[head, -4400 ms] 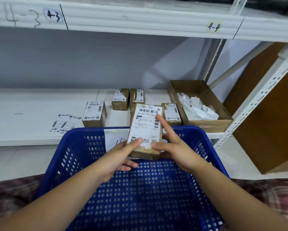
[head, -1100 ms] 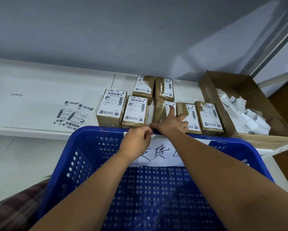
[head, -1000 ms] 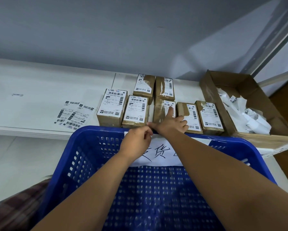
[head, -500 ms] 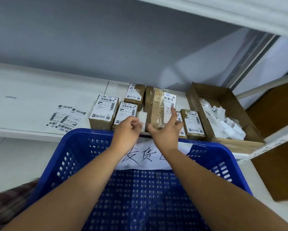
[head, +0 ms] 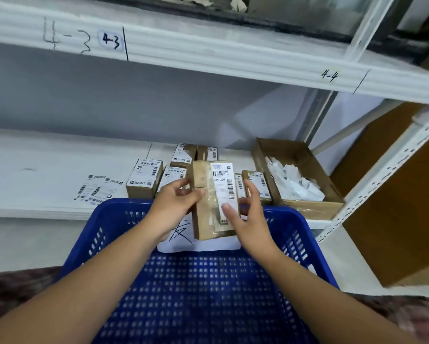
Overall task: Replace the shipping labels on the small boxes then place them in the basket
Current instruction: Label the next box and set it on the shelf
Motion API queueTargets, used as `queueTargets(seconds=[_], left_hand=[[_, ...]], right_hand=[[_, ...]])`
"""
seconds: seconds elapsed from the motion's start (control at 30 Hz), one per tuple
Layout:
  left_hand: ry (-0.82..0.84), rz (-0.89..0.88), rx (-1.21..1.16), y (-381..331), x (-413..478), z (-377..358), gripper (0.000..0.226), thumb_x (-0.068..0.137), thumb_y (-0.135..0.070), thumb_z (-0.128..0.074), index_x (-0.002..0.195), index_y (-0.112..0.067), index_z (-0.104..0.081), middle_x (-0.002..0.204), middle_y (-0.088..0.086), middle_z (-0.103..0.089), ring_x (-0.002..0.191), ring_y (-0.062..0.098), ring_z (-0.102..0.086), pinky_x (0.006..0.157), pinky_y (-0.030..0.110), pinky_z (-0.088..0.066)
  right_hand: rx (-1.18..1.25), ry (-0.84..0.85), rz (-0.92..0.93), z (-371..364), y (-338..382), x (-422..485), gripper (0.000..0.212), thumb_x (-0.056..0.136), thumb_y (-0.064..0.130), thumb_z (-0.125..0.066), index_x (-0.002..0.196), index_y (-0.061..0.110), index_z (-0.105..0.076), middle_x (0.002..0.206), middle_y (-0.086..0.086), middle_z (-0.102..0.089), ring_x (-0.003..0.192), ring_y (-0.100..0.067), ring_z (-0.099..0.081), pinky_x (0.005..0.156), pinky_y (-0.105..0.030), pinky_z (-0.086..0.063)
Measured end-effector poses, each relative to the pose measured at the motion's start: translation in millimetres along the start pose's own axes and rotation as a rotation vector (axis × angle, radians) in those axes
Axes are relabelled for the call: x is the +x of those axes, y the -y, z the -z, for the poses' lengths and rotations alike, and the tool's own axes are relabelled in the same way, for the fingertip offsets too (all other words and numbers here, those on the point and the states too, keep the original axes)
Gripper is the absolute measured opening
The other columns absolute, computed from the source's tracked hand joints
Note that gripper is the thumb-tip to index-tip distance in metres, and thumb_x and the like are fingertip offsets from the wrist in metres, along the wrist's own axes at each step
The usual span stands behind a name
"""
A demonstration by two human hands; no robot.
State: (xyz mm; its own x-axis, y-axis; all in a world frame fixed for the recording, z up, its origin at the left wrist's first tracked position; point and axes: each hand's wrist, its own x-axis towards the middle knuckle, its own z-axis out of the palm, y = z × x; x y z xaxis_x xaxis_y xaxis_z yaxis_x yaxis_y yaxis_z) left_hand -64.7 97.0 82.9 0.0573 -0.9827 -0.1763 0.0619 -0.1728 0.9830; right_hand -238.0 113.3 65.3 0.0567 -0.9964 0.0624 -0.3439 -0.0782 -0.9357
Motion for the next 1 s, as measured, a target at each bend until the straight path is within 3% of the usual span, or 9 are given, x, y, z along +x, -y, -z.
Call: queueTargets(seconds=[0.07, 0.23, 0.37, 0.5, 0.57, 0.63, 0.73, 0.93, 1.0], left_hand=[[0.056, 0.031, 0.018, -1.0, -15.5, 0.6, 0.044, 0.087, -0.019, -0.065, 0.130, -0.014, -0.053, 0.105, 0.001, -0.071, 0.095, 0.013, -0.068, 0.088, 0.035, -0.053], [0.187, 0.078, 0.073, 5.5, -52.3, -5.8, 0.034, 0.087, -0.020, -0.065, 0.121, -0.023, -0.057, 0.096, -0.002, -0.074, 0.091, 0.012, -0.070, 0.088, 0.035, -0.054], [0.119, 0.039, 0.144, 23.3, -60.8, -9.5, 0.057, 0.084, -0.022, -0.069, 0.135, -0.031, -0.044, 0.121, -0.002, -0.063, 0.104, 0.013, -0.064, 0.088, 0.034, -0.053], [-0.009, -0.260, 0.508, 30.8, -61.3, -12.6, 0.056, 0.086, -0.018, -0.067, 0.129, -0.043, -0.043, 0.126, -0.017, -0.039, 0.115, 0.000, -0.043, 0.094, 0.021, -0.041], [-0.038, -0.370, 0.596, 31.3, -60.6, -14.7, 0.047, 0.086, -0.018, -0.066, 0.124, -0.042, -0.050, 0.126, -0.019, -0.036, 0.112, -0.010, -0.035, 0.100, 0.008, -0.031], [-0.060, -0.414, 0.667, 32.7, -57.6, -16.0, 0.043, 0.088, -0.020, -0.064, 0.127, -0.036, -0.054, 0.126, -0.021, -0.035, 0.111, -0.015, -0.031, 0.092, -0.007, -0.021], [-0.080, -0.434, 0.714, 35.8, -53.7, -19.6, 0.043, 0.090, -0.023, -0.061, 0.131, -0.034, -0.052, 0.127, -0.022, -0.034, 0.107, -0.017, -0.030, 0.086, -0.009, -0.021], [-0.124, -0.409, 0.676, 39.9, -51.9, -25.6, 0.039, 0.090, -0.022, -0.060, 0.128, -0.031, -0.056, 0.125, -0.020, -0.037, 0.099, -0.030, -0.032, 0.075, -0.009, -0.026], [-0.140, -0.409, 0.668, 39.5, -51.0, -26.3, 0.041, 0.090, -0.023, -0.061, 0.129, -0.034, -0.052, 0.122, -0.020, -0.037, 0.095, -0.023, -0.037, 0.071, -0.009, -0.027]], right_hand=[[0.239, 0.017, -0.129, 11.7, 9.8, -3.6, 0.071, 0.086, 0.052, -0.057, 0.147, 0.046, -0.020, 0.132, 0.003, -0.052, 0.105, -0.006, -0.061, 0.088, -0.029, -0.055], [0.556, 0.135, -0.275, 30.7, 5.5, -14.2, 0.060, 0.077, 0.049, -0.061, 0.135, 0.041, -0.044, 0.114, -0.004, -0.071, 0.110, -0.025, -0.065, 0.100, -0.051, -0.048], [0.491, 0.179, -0.302, 27.2, -2.1, -22.5, 0.032, 0.092, 0.027, -0.062, 0.124, 0.028, -0.058, 0.104, -0.008, -0.074, 0.094, -0.025, -0.072, 0.082, -0.043, -0.058], [0.488, 0.161, -0.312, 21.5, -10.1, -26.0, 0.035, 0.091, 0.021, -0.065, 0.124, 0.024, -0.056, 0.104, -0.009, -0.073, 0.088, -0.022, -0.072, 0.069, -0.034, -0.056], [0.489, 0.159, -0.300, 17.4, -11.9, -26.5, 0.037, 0.089, 0.020, -0.067, 0.124, 0.024, -0.055, 0.106, -0.009, -0.071, 0.087, -0.019, -0.071, 0.069, -0.031, -0.055], [0.481, 0.147, -0.282, 12.6, -12.6, -27.1, 0.042, 0.085, 0.023, -0.070, 0.123, 0.022, -0.054, 0.109, -0.008, -0.070, 0.088, -0.017, -0.072, 0.069, -0.028, -0.055], [0.459, 0.134, -0.260, 7.1, -15.1, -27.4, 0.059, 0.069, 0.036, -0.075, 0.121, 0.021, -0.052, 0.113, -0.010, -0.068, 0.093, -0.020, -0.071, 0.072, -0.030, -0.056], [0.389, 0.117, -0.202, 1.6, -21.1, -27.9, 0.057, 0.065, 0.043, -0.075, 0.115, 0.033, -0.052, 0.114, -0.001, -0.067, 0.101, -0.020, -0.069, 0.086, -0.040, -0.059], [0.364, 0.112, -0.184, 0.2, -22.1, -28.3, 0.056, 0.065, 0.044, -0.075, 0.116, 0.036, -0.051, 0.114, 0.002, -0.066, 0.101, -0.018, -0.069, 0.086, -0.041, -0.058]])
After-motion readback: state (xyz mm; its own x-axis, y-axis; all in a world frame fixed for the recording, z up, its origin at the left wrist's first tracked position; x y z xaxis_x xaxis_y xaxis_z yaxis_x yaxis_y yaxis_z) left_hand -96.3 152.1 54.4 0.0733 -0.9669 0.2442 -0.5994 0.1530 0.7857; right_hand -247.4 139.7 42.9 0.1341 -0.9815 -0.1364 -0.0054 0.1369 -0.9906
